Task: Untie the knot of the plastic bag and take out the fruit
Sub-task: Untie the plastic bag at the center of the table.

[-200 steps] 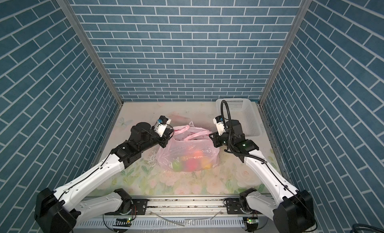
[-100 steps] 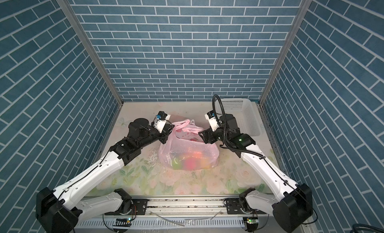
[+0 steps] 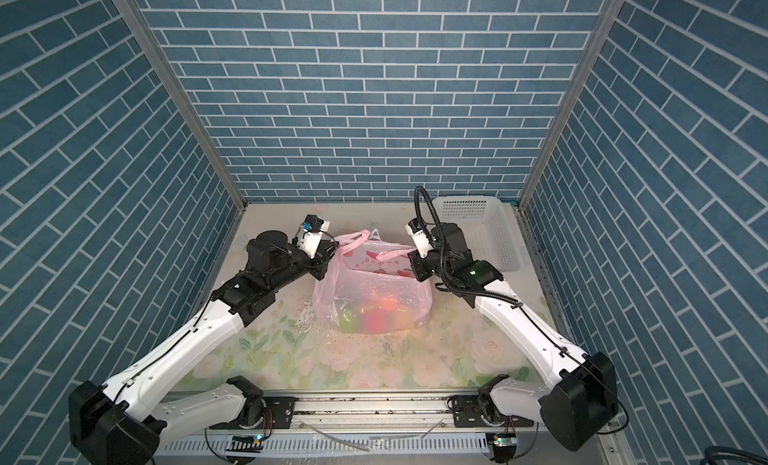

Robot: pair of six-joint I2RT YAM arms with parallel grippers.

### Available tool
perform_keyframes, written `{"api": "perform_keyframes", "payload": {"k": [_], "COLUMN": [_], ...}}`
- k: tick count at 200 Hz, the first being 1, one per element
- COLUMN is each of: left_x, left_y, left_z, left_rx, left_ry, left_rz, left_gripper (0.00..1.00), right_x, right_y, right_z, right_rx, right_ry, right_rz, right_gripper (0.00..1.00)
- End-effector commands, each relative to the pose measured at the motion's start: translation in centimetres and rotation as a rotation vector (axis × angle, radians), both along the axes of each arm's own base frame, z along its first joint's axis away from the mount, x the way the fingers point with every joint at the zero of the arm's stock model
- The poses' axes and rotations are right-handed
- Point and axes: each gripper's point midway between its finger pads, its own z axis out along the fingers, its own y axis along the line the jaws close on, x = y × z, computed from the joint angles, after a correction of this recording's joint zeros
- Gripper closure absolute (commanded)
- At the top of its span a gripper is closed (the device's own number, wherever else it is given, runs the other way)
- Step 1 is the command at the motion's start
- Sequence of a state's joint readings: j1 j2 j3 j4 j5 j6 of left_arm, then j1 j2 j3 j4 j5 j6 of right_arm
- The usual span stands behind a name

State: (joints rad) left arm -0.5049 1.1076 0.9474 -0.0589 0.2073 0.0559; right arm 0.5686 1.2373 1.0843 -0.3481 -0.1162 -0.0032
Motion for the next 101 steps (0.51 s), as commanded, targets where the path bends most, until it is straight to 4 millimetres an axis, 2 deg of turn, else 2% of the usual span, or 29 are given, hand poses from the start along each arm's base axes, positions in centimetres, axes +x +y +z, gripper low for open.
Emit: {"api": "perform_keyframes", "payload": {"k": [1,8,15,28,34,39,43,57,76,101], "left_x": [0.2,0.4,0.6,0.9,1.0,1.0,1.0,0.7,0.0,-1.8], "left_y": [1.2,1.2,1.4,1.7,1.9,2.1,2.2,2.7,3.6,3.7], "left_z": [0.1,-0.2,-0.6,-1.3,-1.6,-1.7,-1.8,-1.6,-1.1,-0.5], "left_rx": [-0.011,-0.008,-0.004,-0.001,-0.002,-0.002,-0.003,-0.014,-0.027,0.018], "left_ry": [-0.004,0.005,0.014,0.035,0.041,0.045,0.047,0.044,0.026,-0.01], "left_rz": [0.029,0.031,0.039,0.051,0.059,0.069,0.074,0.098,0.136,0.146], "left_gripper": [1.0,1.0,1.0,0.89,0.76,0.58,0.48,0.3,0.18,0.14], "right_x": [0.2,0.2,0.1,-0.1,-0.1,-0.1,-0.1,0.0,0.0,-0.1], "right_y": [0.0,0.3,0.6,1.0,1.1,1.1,1.1,1.1,1.1,1.2], "right_z": [3.3,3.4,3.5,3.9,4.1,4.1,4.2,4.4,4.5,4.1], "right_rx": [0.022,0.033,0.047,0.075,0.083,0.088,0.092,0.107,0.121,0.134], "right_ry": [-0.057,-0.048,-0.039,-0.025,-0.02,-0.015,-0.011,0.001,0.023,0.056], "right_rz": [0.024,0.034,0.047,0.058,0.057,0.054,0.051,0.038,0.023,0.008], "right_gripper": [0.94,1.0,1.0,1.0,1.0,1.0,1.0,1.0,1.0,1.0]}}
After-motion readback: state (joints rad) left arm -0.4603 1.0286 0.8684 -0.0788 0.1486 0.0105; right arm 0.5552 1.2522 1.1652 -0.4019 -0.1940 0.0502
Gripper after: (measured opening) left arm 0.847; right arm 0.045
